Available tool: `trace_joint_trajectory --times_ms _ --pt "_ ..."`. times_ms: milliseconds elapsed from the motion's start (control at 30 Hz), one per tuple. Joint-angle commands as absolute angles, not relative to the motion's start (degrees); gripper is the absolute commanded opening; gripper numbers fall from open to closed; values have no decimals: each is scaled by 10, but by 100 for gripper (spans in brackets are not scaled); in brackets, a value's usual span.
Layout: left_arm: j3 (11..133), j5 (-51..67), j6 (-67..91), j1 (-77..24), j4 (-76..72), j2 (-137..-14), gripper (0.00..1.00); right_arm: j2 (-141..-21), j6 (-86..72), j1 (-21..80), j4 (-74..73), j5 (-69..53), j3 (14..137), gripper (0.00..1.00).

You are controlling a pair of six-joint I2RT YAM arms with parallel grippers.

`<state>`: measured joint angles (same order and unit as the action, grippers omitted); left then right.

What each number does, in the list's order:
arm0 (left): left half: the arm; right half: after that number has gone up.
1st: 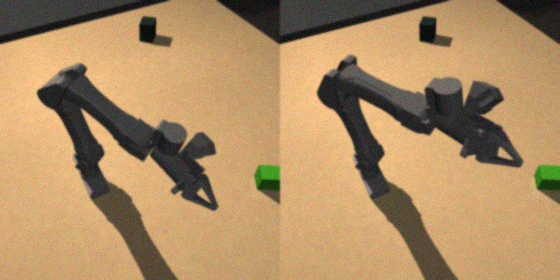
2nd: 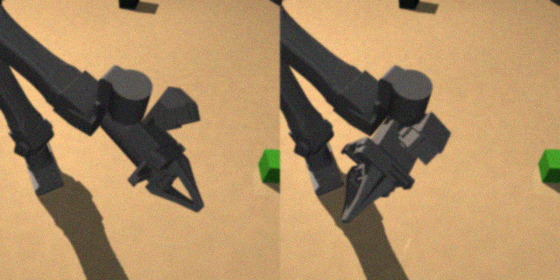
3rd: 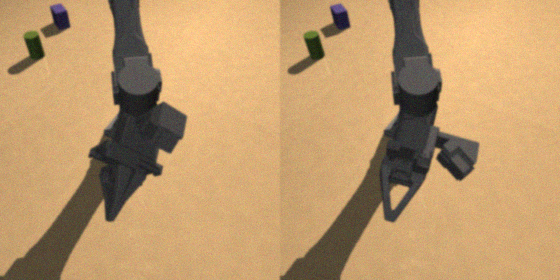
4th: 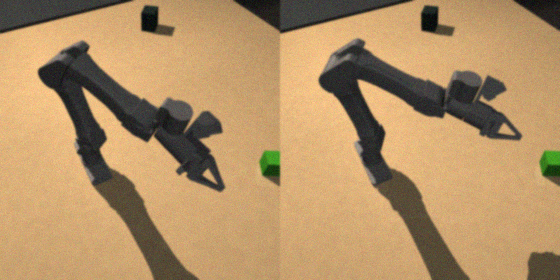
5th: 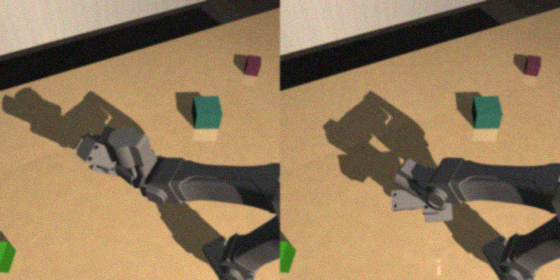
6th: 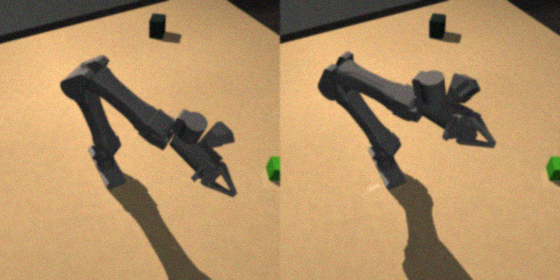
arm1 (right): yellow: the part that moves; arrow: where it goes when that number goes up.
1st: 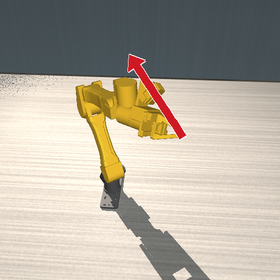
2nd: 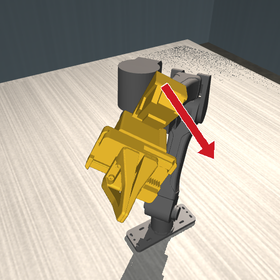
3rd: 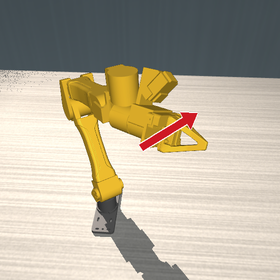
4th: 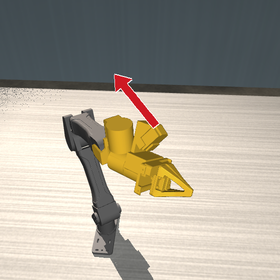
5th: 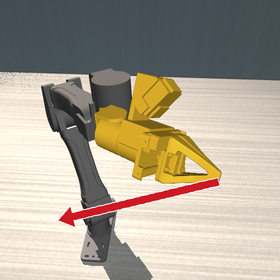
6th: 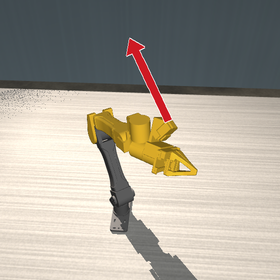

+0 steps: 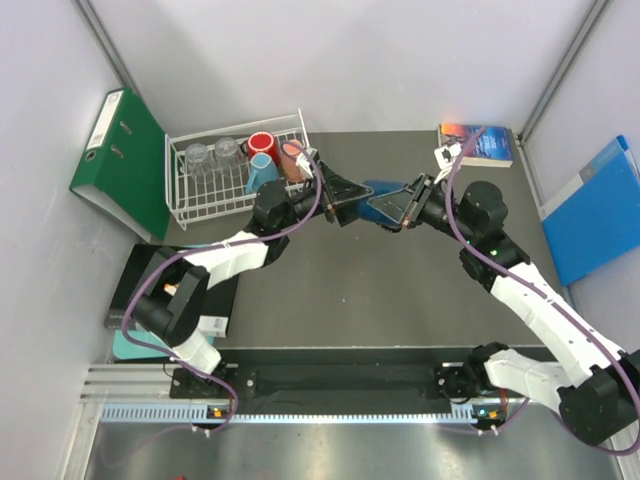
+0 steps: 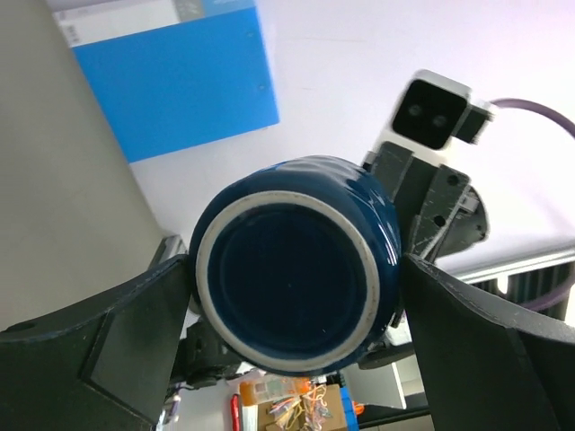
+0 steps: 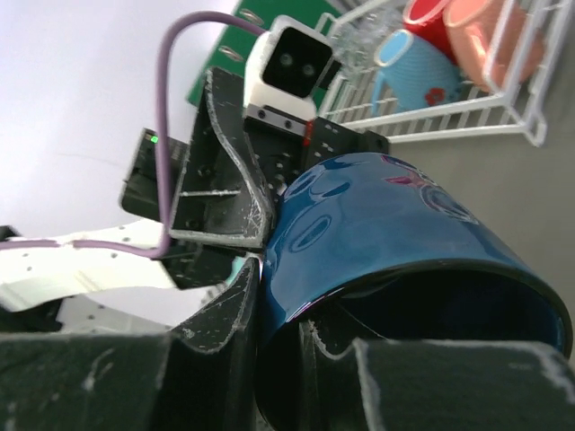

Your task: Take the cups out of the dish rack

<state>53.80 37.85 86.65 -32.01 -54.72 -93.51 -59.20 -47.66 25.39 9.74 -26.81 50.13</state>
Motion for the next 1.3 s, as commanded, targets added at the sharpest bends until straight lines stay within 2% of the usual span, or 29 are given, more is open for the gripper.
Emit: trace_joint_trajectory --times_ms 0,233,367,467,667,867,1133,1267 --pt "576 359 820 -301 -436 -924 99 -552 -390 248 33 -185 550 0" --pt "570 288 789 -279 -229 -904 99 -576 -344 222 -162 -34 652 0" --pt "585 219 742 -273 -63 -881 99 -642 -365 172 -306 165 750 0" --pt "617 156 701 -273 67 -866 99 -699 -382 125 -358 253 804 0" --pt "678 59 605 -273 240 -840 99 -803 -409 26 -379 302 827 0" --pt "662 -33 583 -272 283 -812 99 -898 -442 -56 -408 308 863 0" --pt "674 36 535 -272 280 -841 99 -1017 -381 -104 -399 276 931 0" --pt "682 33 515 -272 288 -853 99 -1075 -383 -113 -417 286 958 0"
